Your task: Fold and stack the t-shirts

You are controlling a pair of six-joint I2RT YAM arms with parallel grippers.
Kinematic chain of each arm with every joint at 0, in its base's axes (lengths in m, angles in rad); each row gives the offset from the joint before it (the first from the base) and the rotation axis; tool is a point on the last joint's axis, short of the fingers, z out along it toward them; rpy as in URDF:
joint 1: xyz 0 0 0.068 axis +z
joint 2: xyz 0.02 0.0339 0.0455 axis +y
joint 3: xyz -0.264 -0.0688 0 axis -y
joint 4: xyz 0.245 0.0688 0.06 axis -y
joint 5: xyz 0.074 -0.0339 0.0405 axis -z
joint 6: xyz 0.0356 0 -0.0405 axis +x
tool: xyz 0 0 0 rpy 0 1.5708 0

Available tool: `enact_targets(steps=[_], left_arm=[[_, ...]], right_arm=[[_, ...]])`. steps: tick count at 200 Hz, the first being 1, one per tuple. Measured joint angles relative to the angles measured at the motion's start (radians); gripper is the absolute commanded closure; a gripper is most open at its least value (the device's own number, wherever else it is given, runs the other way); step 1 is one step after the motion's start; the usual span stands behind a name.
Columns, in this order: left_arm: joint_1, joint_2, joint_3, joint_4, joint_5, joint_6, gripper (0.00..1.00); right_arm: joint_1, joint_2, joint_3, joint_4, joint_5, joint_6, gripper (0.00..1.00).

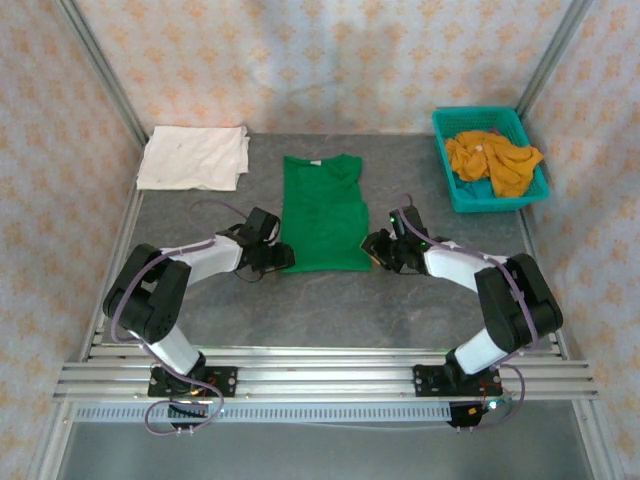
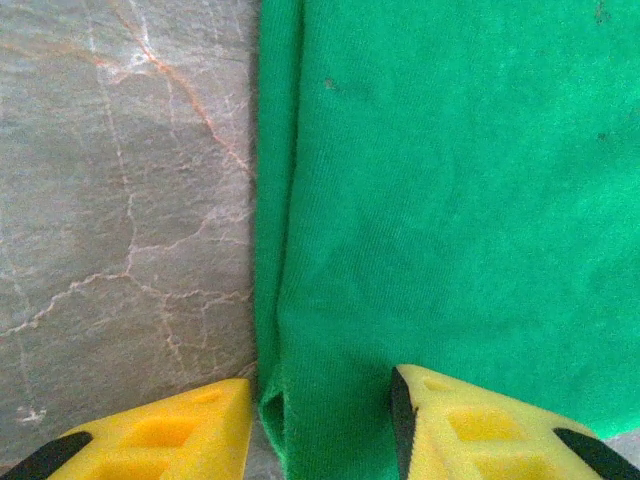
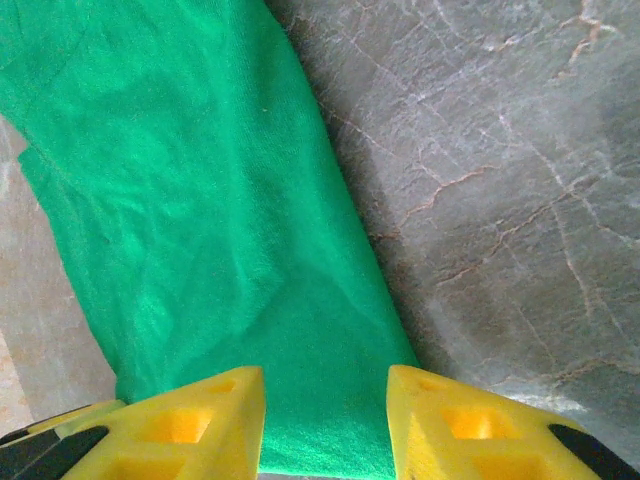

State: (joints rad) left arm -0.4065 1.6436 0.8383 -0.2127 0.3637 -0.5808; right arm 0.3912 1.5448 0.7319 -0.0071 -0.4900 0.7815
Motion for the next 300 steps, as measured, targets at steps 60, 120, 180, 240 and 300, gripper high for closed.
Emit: enact_targets(steps=[60,120,180,240,300], left_arm=[[-0.006,0.022,0.005,0.030,0.013,-0.020,0.77],[-0.006,0.035,0.006,0.052,0.022,-0.021,0.96],[-0.006,0.035,0.012,0.040,0.011,-0.013,1.00],[-0.006,0.027,0.012,0.032,-0.013,0.002,1.00],[-0.006,-0.005,0.006,0.013,-0.043,0.006,1.00]], right_arm=[[0.000,0.000,-0.026,0.009,0.000,0.002,0.59],[-0.001,0.001,-0.041,0.031,-0.007,0.008,0.57],[0.001,0.022,-0.041,0.034,-0.035,0.006,0.58],[0.019,0.050,-0.041,0.051,-0.053,-0.006,0.72],[0.019,0.076,-0.041,0.082,-0.068,0.000,1.00]])
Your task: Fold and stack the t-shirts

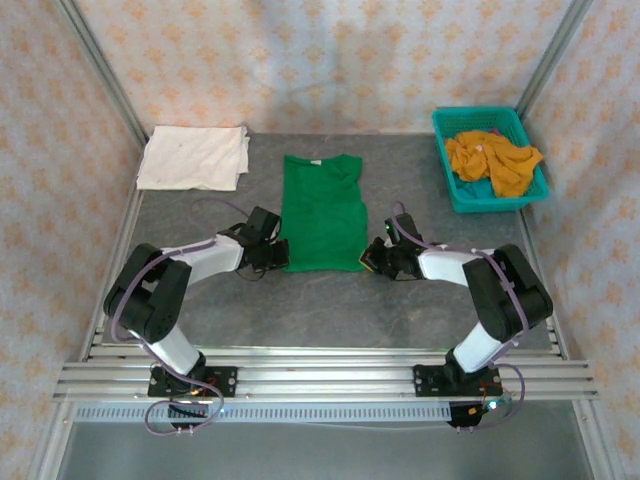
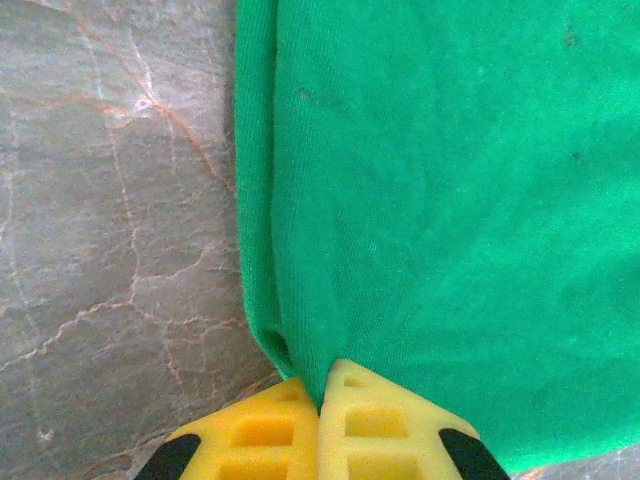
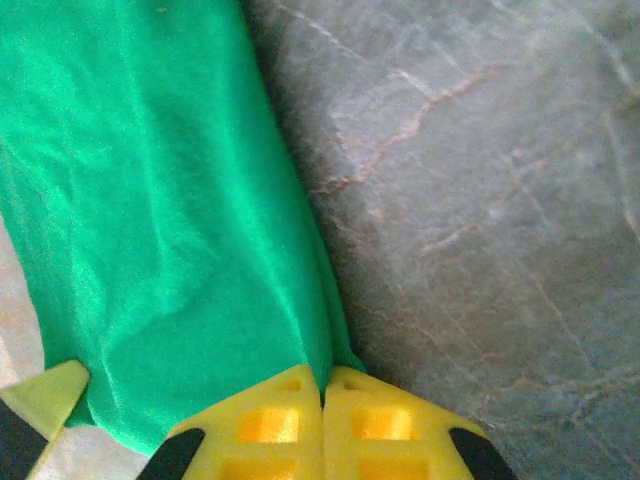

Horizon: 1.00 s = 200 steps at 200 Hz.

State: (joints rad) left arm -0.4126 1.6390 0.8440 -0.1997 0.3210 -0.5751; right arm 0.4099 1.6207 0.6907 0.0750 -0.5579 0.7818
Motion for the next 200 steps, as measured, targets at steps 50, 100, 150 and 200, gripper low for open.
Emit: enact_targets(steps=[50,100,150,200], left_arm=[[0.000,-0.092,-0.055,-0.024,0.012,0.022,1.00],[-0.114,-0.235,-0.182,-0.153,0.021,0.060,1.00],[-0.183,-0.536,-0.158,-0.335,0.039,0.023,1.00],[-0.008,-0.475,0.062,-0.350,0.076,0.026,1.00]], right_arm=[[0.003,-0.070,-0.060,0.006,-0.020,-0.016,1.00],[0.095,-0.303,-0.289,0.004,-0.070,-0.011,1.00],[0.135,-0.755,-0.247,-0.259,0.033,0.000,1.00],[0.072,-0.562,0.088,-0.344,0.148,-0.069,1.00]])
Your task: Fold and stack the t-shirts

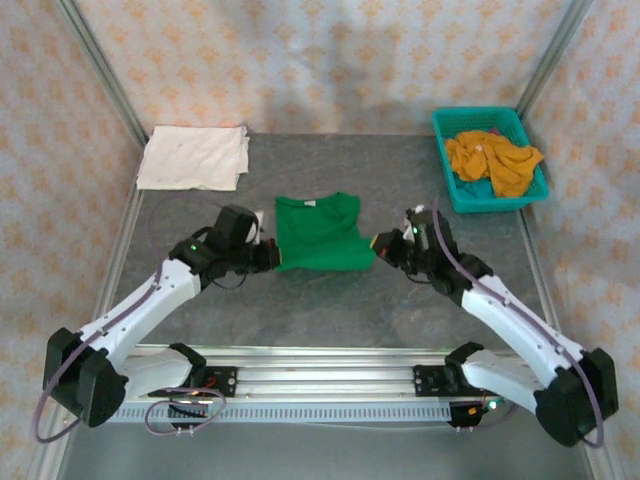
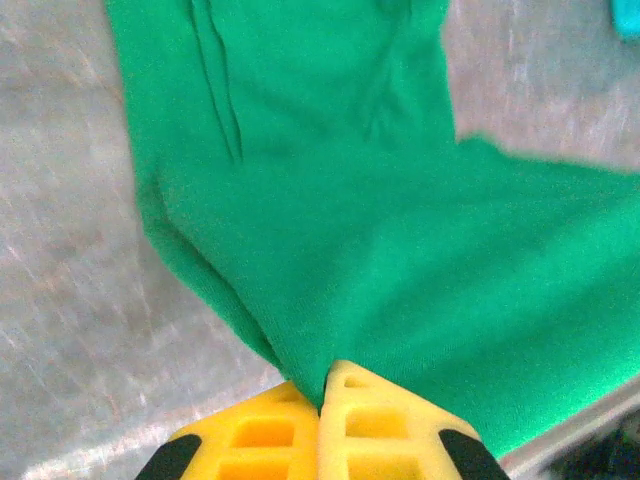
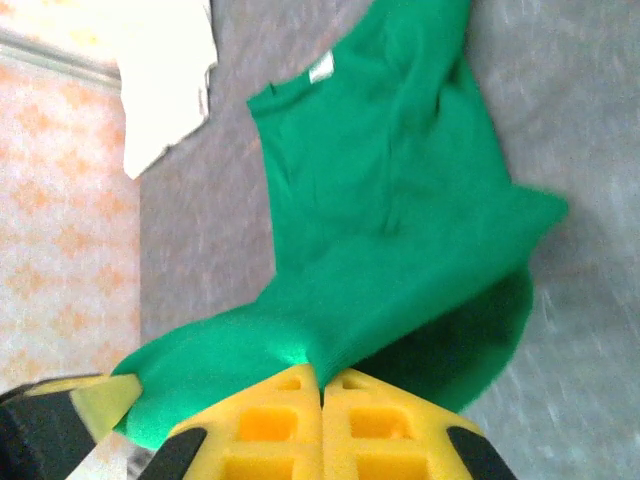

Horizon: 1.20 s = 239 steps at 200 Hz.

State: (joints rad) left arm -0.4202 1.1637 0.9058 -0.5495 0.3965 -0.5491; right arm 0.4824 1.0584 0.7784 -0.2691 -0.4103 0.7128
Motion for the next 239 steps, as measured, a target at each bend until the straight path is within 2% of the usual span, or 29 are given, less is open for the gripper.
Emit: enact_targets(steps=[25,76,166,214,226,239], left_arm=[[0.072,0.096,0.086,0.014,0.007,0.015,1.00],[0.095,0.312,0.191,0.059,0.036,0.054,1.00],[0.137,0.351,0.284,0.052,-0.016,0.080,1.00],[0.181,0.500,0.397,0.056,-0.017,0.103,1.00],[0.195,0.554,0.438,0.060,-0.018,0.106,0.76],[0.210,0.628,0.503,0.061,-0.020,0.122,0.61]], right_arm=[[-0.024,0.164,0.114,-0.003,0.025,-0.046,1.00],[-0.064,0.393,0.229,0.044,0.001,-0.080,1.00],[-0.080,0.531,0.324,0.098,-0.034,-0.079,1.00],[-0.094,0.654,0.459,0.103,-0.035,-0.079,1.00],[-0.099,0.695,0.499,0.105,-0.035,-0.079,1.00],[-0.110,0.748,0.547,0.107,-0.034,-0.078,0.99]])
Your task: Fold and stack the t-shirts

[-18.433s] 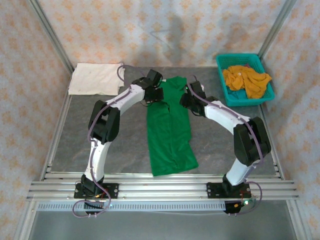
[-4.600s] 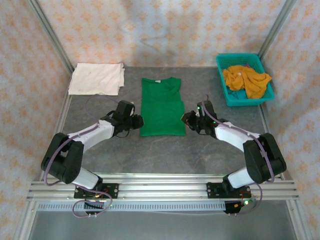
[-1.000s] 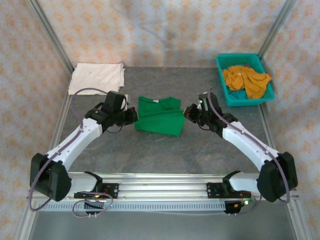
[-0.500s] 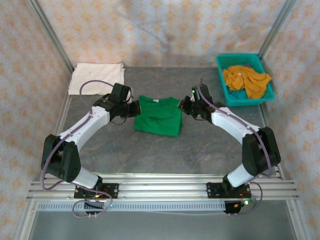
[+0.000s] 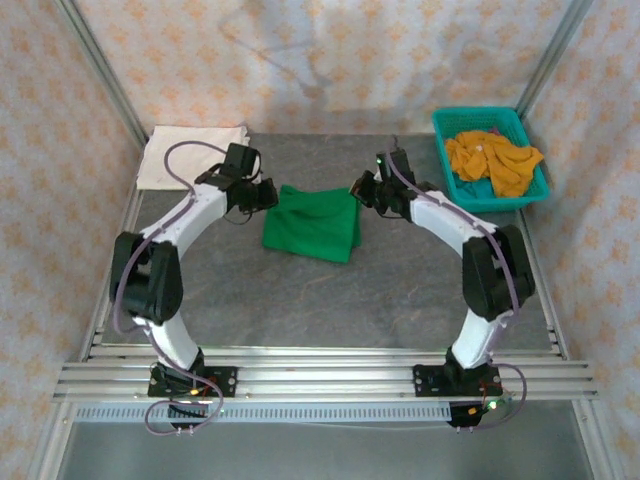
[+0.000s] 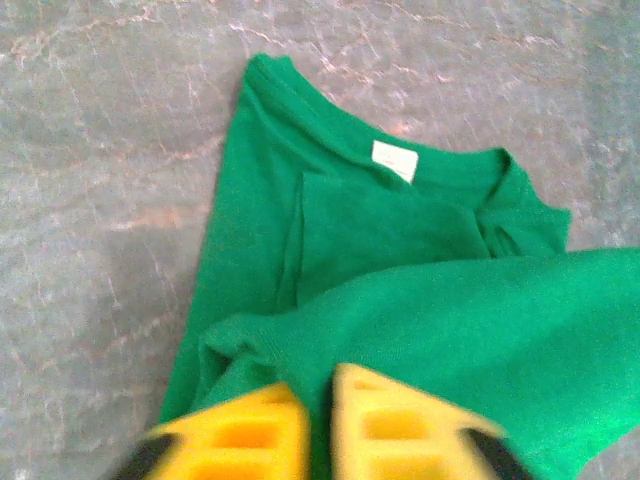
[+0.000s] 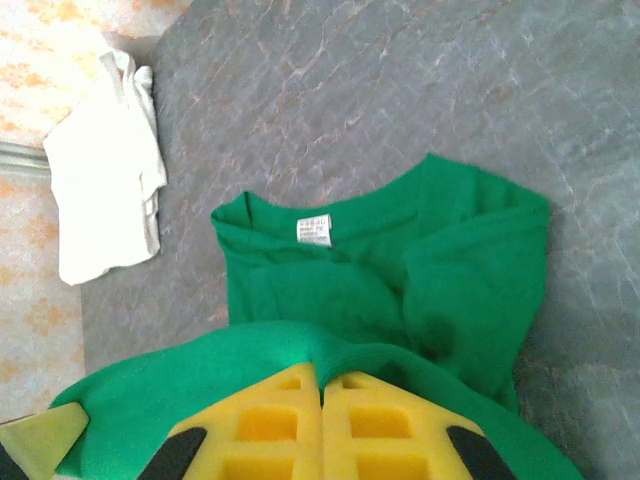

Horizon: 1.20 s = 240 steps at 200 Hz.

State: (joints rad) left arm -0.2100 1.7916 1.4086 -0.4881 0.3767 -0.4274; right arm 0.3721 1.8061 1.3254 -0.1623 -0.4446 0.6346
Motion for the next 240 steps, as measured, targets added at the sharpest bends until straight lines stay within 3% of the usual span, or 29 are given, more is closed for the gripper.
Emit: enact_targets(steps=[8,19,38,61,85,105,120,139,181,213,240], left_arm=[[0.009,0.049,0.052,0.000,-0.007,0.005,0.54],[0.020,0.125,0.130,0.002,-0.025,0.021,0.50],[0.040,0.247,0.264,0.003,-0.060,0.018,0.49],[0.054,0.261,0.248,0.026,-0.100,0.001,0.49],[0.020,0.132,0.082,0.064,-0.140,0.002,0.49],[-0.046,0.032,-0.017,0.106,-0.148,0.011,0.52],[-0.082,0.005,-0.071,0.166,-0.129,0.018,0.55],[-0.088,0.029,-0.116,0.216,-0.107,0.025,0.57],[-0.073,0.160,-0.166,0.275,-0.089,0.014,0.57],[-0.072,0.134,-0.220,0.319,-0.086,0.001,0.56],[-0.069,0.080,-0.260,0.305,-0.086,-0.015,0.49]], right_arm=[[-0.010,0.035,0.032,0.002,0.000,0.000,0.91],[-0.026,0.096,0.091,0.000,-0.002,0.010,0.67],[-0.061,0.217,0.218,-0.002,-0.019,0.019,0.63],[-0.095,0.265,0.244,-0.009,-0.024,0.032,0.43],[-0.096,0.214,0.170,-0.014,-0.006,0.007,0.51],[-0.059,0.117,0.061,-0.033,0.013,-0.037,0.72],[-0.014,0.057,-0.001,-0.027,0.015,-0.055,0.84],[0.037,0.035,-0.056,0.027,-0.006,-0.057,0.90],[0.037,0.153,-0.134,0.132,-0.002,-0.026,0.94],[0.028,0.179,-0.146,0.186,-0.019,-0.014,0.92],[0.028,0.153,-0.156,0.173,-0.015,-0.016,0.74]])
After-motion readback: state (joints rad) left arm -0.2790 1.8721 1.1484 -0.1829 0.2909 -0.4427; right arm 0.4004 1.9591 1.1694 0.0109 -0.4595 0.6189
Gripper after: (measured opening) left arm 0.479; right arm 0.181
